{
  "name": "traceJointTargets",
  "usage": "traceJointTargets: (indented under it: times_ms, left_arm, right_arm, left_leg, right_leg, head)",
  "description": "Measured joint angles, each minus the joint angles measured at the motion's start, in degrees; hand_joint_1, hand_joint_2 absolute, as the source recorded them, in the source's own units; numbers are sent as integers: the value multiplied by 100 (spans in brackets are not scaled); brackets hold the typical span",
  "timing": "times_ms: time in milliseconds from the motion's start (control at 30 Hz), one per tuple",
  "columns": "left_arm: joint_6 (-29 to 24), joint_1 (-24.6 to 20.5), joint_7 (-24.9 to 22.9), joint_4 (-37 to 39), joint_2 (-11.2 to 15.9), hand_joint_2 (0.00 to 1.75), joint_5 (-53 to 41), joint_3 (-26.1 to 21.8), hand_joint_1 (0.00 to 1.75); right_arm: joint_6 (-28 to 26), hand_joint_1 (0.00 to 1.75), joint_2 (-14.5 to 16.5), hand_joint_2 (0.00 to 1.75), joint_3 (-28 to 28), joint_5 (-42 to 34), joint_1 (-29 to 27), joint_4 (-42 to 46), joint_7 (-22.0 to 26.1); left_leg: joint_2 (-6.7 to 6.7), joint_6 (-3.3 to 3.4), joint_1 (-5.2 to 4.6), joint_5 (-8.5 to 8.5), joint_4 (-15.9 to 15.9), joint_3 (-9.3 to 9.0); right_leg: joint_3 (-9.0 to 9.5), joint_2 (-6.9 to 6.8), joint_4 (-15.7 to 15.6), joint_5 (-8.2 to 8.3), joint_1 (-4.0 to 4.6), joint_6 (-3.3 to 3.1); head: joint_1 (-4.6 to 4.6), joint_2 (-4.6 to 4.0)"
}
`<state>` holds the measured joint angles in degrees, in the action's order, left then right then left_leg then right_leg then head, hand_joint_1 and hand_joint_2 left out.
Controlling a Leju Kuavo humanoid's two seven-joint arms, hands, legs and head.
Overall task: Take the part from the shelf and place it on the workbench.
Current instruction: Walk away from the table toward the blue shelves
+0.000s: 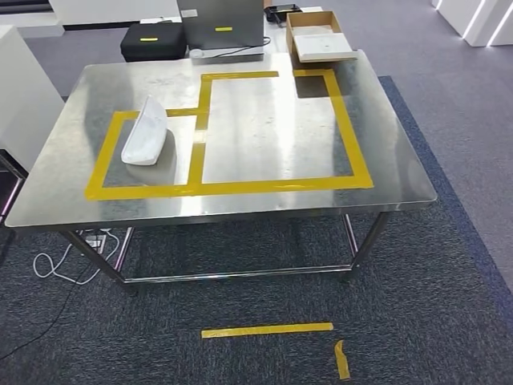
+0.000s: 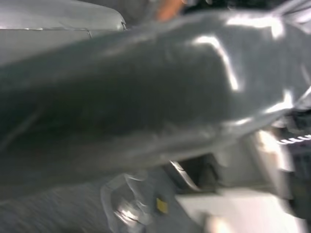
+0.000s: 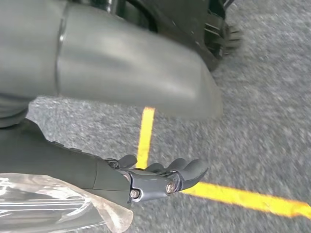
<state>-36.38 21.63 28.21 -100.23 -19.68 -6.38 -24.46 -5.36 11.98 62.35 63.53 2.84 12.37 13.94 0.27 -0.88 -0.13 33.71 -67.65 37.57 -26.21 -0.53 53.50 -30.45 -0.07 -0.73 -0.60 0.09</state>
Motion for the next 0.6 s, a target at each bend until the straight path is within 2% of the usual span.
traceJointTargets:
  times_ms: [33, 67, 100, 133, 167, 200, 233, 267, 333, 367, 400, 467, 533, 567, 600]
  left_arm:
    - [90, -54, -21, 323, 5, 0, -68, -149, 0]
    - [151, -97, -50, 621, 15, 0, -133, -289, 0]
    - [187, -144, -78, 918, 26, 0, -229, -420, 0]
    - [192, -212, -112, 1216, 40, 0, -373, -549, 0]
    - [198, -294, -168, 1547, 62, 0, -585, -710, 0]
    - [215, -405, -238, 1920, 82, 0, -845, -898, 0]
    - [232, -517, -335, 2296, 100, 0, -1102, -1094, 0]
    - [247, -632, -465, 2701, 119, 0, -1372, -1303, 0]
    - [227, -835, -818, 3458, 147, 0, -1818, -1671, 0]
    - [203, -929, -1079, 3834, 158, 0, -2038, -1839, 0]
    - [175, -1000, -1383, 4171, 164, 0, -2230, -1984, 0]
    - [136, -1107, -2003, 4774, 164, 0, -2587, -2216, 0]
    - [229, -1240, -2480, 5432, 173, 0, -3004, -2394, 0]
    - [356, -1312, -2656, 5771, 184, 0, -3240, -2452, 0]
    - [517, -1373, -2790, 6089, 198, 0, -3493, -2490, 0]
  right_arm:
    - [-9, 0, 0, 175, 6, 27, 1, 0, -11]
    - [-26, 0, -1, 175, 9, 67, 2, 0, -22]
    - [-53, 0, -2, 175, 11, 120, 3, 0, -31]
    - [-86, 0, -3, 175, 10, 178, 3, 0, -39]
    - [-112, 0, -4, 131, 9, 226, 3, 0, -51]
    - [-103, 0, -5, 87, 8, 242, 5, -1, -82]
    - [-69, 0, -7, 44, 8, 235, 9, -3, -125]
    - [-10, 0, -8, 0, 11, 212, 16, -4, -186]
    - [106, 0, -10, 0, 19, 158, 23, -7, -280]
    - [145, 0, -11, 0, 24, 136, 23, -7, -305]
    - [172, 0, -11, 0, 30, 115, 18, -7, -312]
    - [218, 0, -13, 0, 43, 92, 7, -7, -318]
    - [267, 0, -14, 0, 45, 131, -6, -7, -327]
    - [288, 0, -15, 0, 45, 168, -10, -7, -329]
    - [301, 0, -18, 0, 43, 223, -12, -7, -335]
  left_leg:
    - [0, -24, 16, 78, -341, 27]
    - [0, -37, 31, -6, -563, 11]
    - [0, -39, 41, -199, -611, -69]
    - [0, -30, 47, -413, -452, -235]
    - [0, -6, 48, -539, -95, -490]
    - [0, 32, 41, -555, 360, -780]
    - [0, 70, 32, -503, 764, -1024]
    - [0, 107, 17, -423, 1049, -1176]
    - [1, 167, 5, -349, 1269, -1223]
    - [5, 202, 13, -360, 1323, -1205]
    - [9, 239, 25, -381, 1372, -1185]
    - [22, 305, 31, -453, 1391, -1105]
    - [30, 342, 3, -511, 1357, -992]
    - [32, 350, -11, -534, 1332, -937]
    - [32, 351, -23, -551, 1299, -887]
  right_leg:
    - [-85, -4, 9, 58, 3, 4]
    - [-165, -10, 27, 115, 5, 12]
    - [-241, -13, 54, 167, 7, 21]
    - [-313, -15, 89, 214, 8, 33]
    - [-373, -16, 122, 254, 7, 48]
    - [-425, -15, 152, 292, 13, 72]
    - [-468, -17, 172, 329, 17, 99]
    - [-507, -19, 182, 368, 18, 132]
    - [-578, -26, 194, 441, 21, 203]
    - [-634, -16, 218, 433, 18, 238]
    - [-702, -2, 304, 355, 19, 272]
    - [-943, 30, 834, -35, 6, 318]
    - [-1206, 36, 1601, -424, -4, 335]
    - [-1235, 37, 1789, -473, -2, 334]
    - [-1151, 38, 1753, -423, 2, 325]
  head:
    - [0, 0]
    - [-1, 0]
    - [0, 0]
    - [0, 0]
    - [-2, 0]
    - [2, 0]
    - [4, 0]
    - [4, 0]
    - [3, 0]
    - [5, 0]
    - [13, 0]
    - [34, 0]
    - [44, 0]
    - [43, 0]
    - [45, 0]
